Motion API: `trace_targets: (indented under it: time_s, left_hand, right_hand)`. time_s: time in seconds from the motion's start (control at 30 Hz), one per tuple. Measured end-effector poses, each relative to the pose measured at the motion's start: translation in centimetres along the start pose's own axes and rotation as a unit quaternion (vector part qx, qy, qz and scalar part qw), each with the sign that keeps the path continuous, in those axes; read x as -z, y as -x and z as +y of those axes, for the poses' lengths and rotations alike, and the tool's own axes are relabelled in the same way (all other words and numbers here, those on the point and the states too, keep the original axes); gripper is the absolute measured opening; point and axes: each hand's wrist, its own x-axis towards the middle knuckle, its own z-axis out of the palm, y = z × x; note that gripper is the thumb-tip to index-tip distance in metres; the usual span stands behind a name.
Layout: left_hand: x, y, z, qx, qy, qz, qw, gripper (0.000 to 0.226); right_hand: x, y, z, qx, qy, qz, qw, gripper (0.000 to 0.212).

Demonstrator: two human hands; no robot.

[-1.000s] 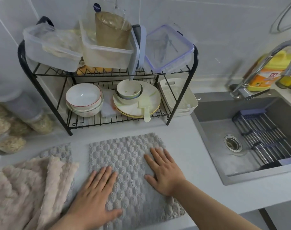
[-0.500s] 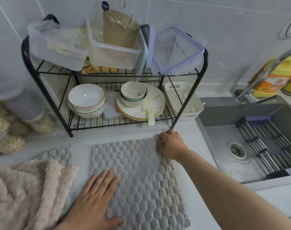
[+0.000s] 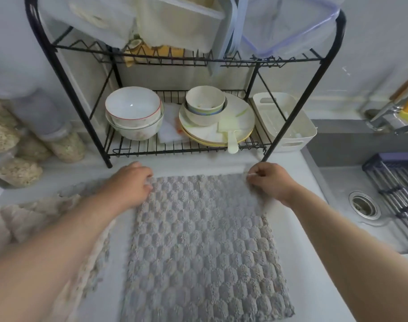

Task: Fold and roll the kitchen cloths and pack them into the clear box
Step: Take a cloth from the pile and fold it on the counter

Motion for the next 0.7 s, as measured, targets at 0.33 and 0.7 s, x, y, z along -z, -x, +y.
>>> trace_targets:
  time_s: [0.33,0.7]
  left_hand:
    - [-0.8,-2.3,-1.8,0.088,0.292,0.009,0.952,0.014]
    - [0.6,3.0,-1.3,0.047,0.436,0.130,0.889,0.008]
  right_hand:
    - [-1.3,-0.1,1.3,0.046,-0.037,0.051,0.997,0.010]
    - [-1.0,5.1,2.7,0.107,-0.103,0.190,0.970,0.017]
